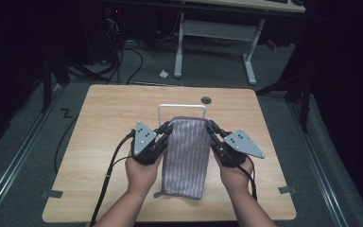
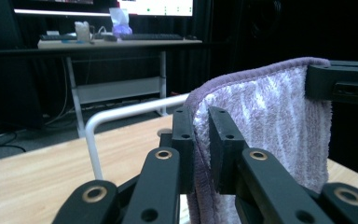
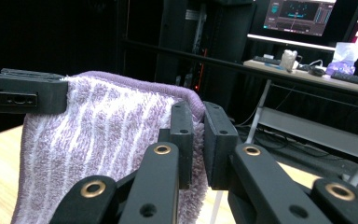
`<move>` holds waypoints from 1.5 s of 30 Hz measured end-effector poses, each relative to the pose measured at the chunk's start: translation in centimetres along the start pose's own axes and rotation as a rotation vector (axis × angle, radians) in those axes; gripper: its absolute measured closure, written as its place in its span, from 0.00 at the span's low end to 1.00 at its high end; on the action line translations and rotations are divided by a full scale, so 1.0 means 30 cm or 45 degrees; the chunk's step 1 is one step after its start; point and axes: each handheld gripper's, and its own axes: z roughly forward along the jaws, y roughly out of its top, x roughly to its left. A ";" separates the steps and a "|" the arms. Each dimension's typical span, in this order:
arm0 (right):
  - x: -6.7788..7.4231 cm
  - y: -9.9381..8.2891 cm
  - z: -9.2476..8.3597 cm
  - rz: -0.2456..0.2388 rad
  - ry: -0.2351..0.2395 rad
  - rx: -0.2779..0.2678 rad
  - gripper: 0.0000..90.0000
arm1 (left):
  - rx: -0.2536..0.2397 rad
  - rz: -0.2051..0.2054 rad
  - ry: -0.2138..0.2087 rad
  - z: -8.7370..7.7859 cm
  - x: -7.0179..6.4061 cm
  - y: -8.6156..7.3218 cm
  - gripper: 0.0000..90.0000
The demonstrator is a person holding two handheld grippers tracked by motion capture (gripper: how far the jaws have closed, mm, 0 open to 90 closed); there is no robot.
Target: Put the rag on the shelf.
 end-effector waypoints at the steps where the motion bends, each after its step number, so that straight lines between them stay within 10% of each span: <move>1: 0.000 0.008 0.001 0.002 -0.001 -0.005 0.93 | 0.000 0.000 0.000 0.000 0.000 0.000 0.91; 24: -0.072 0.201 0.054 0.008 -0.025 -0.096 0.93 | -0.080 0.102 0.030 0.071 0.035 0.188 0.91; 45: -0.143 0.281 0.241 0.023 -0.048 -0.082 0.93 | -0.113 0.110 0.068 0.209 0.157 0.255 0.91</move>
